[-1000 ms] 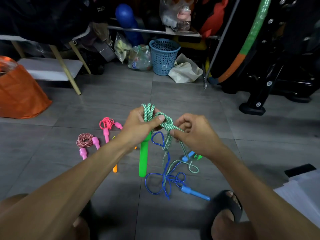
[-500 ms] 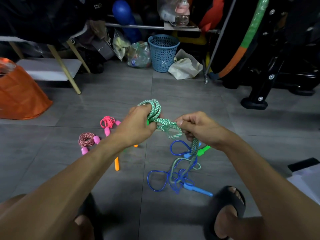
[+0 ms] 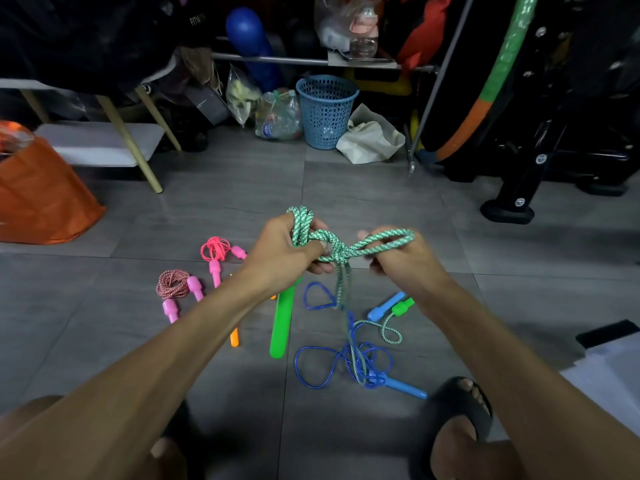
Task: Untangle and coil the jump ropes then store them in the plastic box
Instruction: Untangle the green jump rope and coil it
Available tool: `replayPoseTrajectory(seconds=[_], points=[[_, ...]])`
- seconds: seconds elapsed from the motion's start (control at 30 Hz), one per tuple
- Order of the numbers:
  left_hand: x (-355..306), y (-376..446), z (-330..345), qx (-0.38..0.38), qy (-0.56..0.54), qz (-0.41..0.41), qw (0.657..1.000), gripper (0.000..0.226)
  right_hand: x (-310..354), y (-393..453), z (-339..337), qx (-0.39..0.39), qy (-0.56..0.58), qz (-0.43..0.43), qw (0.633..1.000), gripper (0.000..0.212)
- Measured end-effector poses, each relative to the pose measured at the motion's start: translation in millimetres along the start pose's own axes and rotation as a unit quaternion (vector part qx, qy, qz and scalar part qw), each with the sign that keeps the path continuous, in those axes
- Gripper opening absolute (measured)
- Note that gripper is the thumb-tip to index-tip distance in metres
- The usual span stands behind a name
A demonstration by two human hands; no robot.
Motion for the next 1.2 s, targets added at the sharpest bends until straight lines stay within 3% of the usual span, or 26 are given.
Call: replayPoseTrajectory(seconds=[0.07, 0.13, 0.23, 0.37, 0.43, 0.47, 0.53, 0.57, 0.6, 0.63, 0.67, 0.73, 0.8, 0.9, 1.0, 1.07, 1.13, 1.2], points=[[1, 1, 1, -0.013, 0.004, 0.014, 1.0, 0.021, -5, -7, 11, 0.106, 0.094, 0.122, 0.982, 0.033], [1, 1, 1, -0.014, 0.024, 0.038, 0.999, 0.021, -6, -15, 22, 0.191, 0.137, 0.152, 0.96, 0.029], [-1, 1, 0, 0.013, 0.045, 0.063, 0.997, 0.024, -9, -13, 26, 0.161, 0.188, 0.16, 0.956, 0.015], [-6, 1, -8, 0.024, 0.061, 0.09, 0.994, 0.025, -6, -9, 18, 0.139, 0.246, 0.177, 0.943, 0.019], [-5, 2, -20, 0.011, 0.137, 0.1, 0.985, 0.023, -1, -8, 6, 0.131, 0.235, 0.166, 0.949, 0.021], [-5, 3, -24, 0.02, 0.229, 0.122, 0.965, 0.02, 0, -8, -1, 0.127, 0.214, 0.162, 0.955, 0.021], [-1, 2, -24, 0.059, 0.456, 0.175, 0.871, 0.012, 0, -7, -11, 0.115, 0.171, 0.169, 0.964, 0.02], [2, 2, -22, 0.071, 0.519, 0.187, 0.831, 0.008, -1, -6, -13, 0.109, 0.159, 0.166, 0.967, 0.019], [3, 2, -19, 0.07, 0.525, 0.195, 0.826, 0.009, -2, -4, -15, 0.102, 0.16, 0.156, 0.969, 0.017], [4, 2, -17, 0.068, 0.5, 0.194, 0.841, 0.01, -2, -1, -17, 0.092, 0.165, 0.141, 0.972, 0.013], [2, 3, -17, 0.061, 0.427, 0.174, 0.885, 0.011, -2, 0, -18, 0.086, 0.174, 0.129, 0.973, 0.013], [-2, 4, -16, 0.052, 0.214, 0.099, 0.971, 0.022, -4, 1, -12, 0.115, 0.177, 0.122, 0.97, 0.031], [-4, 3, -17, 0.028, 0.072, 0.05, 0.996, 0.033, -10, 0, 5, 0.185, 0.163, 0.152, 0.957, 0.048], [0, 4, -19, -0.006, 0.027, 0.02, 0.999, 0.033, -24, -2, 25, 0.243, 0.092, 0.183, 0.948, 0.052], [10, 10, -37, -0.035, 0.082, 0.011, 0.996, 0.026, -26, 0, 15, 0.234, 0.08, 0.154, 0.956, 0.03], [17, 15, -51, -0.028, 0.263, 0.039, 0.964, 0.017, -24, 3, -5, 0.182, 0.025, 0.107, 0.977, 0.01], [24, 17, -61, -0.032, 0.411, 0.049, 0.91, 0.027, -32, 13, -28, 0.079, -0.047, 0.084, 0.992, 0.014], [32, 18, -69, -0.054, 0.38, 0.021, 0.923, 0.037, -46, 23, -49, -0.001, -0.107, 0.09, 0.99, 0.019]])
Point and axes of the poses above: each hand's wrist, its own y-axis towards the middle knuckle, its own z-axis out of the palm, x = y × z, the point moved 4 cm from there along y, towards the middle knuckle, and after that the axes turned 8 degrees about z, right-handed, at the moved point
